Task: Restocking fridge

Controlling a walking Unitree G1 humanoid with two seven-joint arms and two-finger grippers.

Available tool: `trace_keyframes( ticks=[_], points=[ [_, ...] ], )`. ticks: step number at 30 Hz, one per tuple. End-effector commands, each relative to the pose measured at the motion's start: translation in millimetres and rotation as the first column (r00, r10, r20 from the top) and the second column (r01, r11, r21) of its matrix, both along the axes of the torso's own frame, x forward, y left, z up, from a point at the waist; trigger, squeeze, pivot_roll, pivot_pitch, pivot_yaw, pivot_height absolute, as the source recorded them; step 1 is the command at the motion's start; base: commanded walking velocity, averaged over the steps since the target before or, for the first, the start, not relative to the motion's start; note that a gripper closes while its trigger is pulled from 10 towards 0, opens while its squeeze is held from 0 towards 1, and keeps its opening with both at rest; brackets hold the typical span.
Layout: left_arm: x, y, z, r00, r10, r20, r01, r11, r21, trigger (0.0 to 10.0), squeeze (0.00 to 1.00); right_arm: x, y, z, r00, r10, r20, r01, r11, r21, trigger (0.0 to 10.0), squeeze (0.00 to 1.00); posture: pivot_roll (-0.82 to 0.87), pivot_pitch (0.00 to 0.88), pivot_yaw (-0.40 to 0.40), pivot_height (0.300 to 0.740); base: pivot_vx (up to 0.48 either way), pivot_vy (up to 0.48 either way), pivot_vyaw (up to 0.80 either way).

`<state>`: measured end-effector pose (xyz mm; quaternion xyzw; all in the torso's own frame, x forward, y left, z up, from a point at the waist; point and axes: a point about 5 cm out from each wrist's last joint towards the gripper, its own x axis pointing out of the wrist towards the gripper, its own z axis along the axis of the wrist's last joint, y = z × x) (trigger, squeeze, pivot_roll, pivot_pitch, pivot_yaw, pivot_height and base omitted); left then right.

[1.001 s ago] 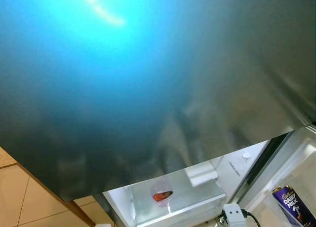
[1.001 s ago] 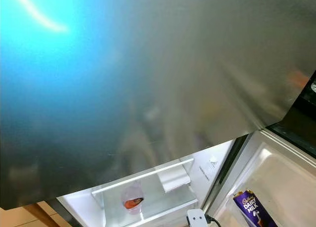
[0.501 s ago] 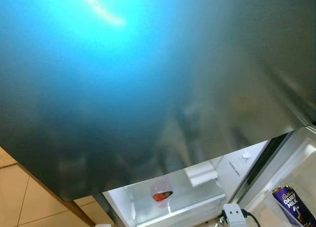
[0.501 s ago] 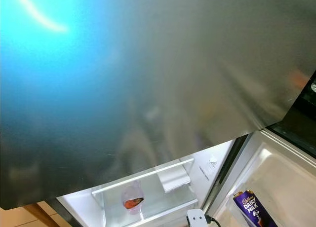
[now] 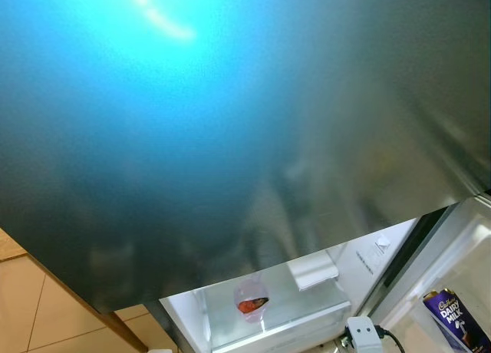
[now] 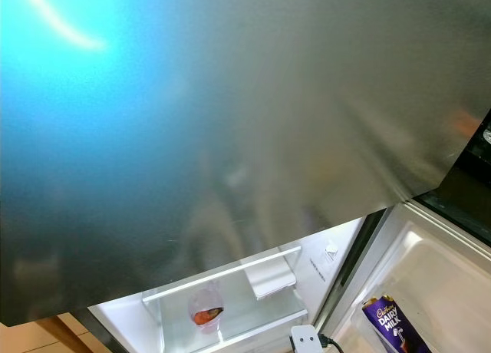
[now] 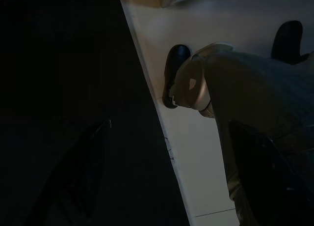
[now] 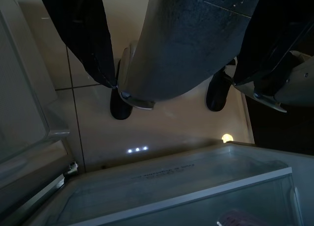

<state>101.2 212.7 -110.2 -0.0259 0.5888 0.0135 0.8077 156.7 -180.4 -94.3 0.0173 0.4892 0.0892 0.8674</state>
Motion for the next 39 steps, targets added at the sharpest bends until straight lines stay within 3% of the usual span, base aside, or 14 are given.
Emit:
trace_keyframes(
  ticks=[1,39],
  points=[
    [-4.3,8.6,0.6,1.0,0.014,-0.014,-0.014,1.0,0.015,10.0,0.0,-0.6,3.2,-0.6,1.0,0.008,-0.003,-0.008,1.0,0.005,10.0,0.0,-0.01,0.008,0.015,0.74,0.0,0.0,0.0],
    [-3.7,8.9,0.9,1.0,0.009,-0.015,-0.009,1.0,0.004,10.0,0.0,-0.8,4.5,-0.4,1.0,-0.003,0.003,0.003,0.999,0.032,10.0,0.0,-0.01,0.0,0.02,0.74,0.0,0.0,0.0]
  ],
)
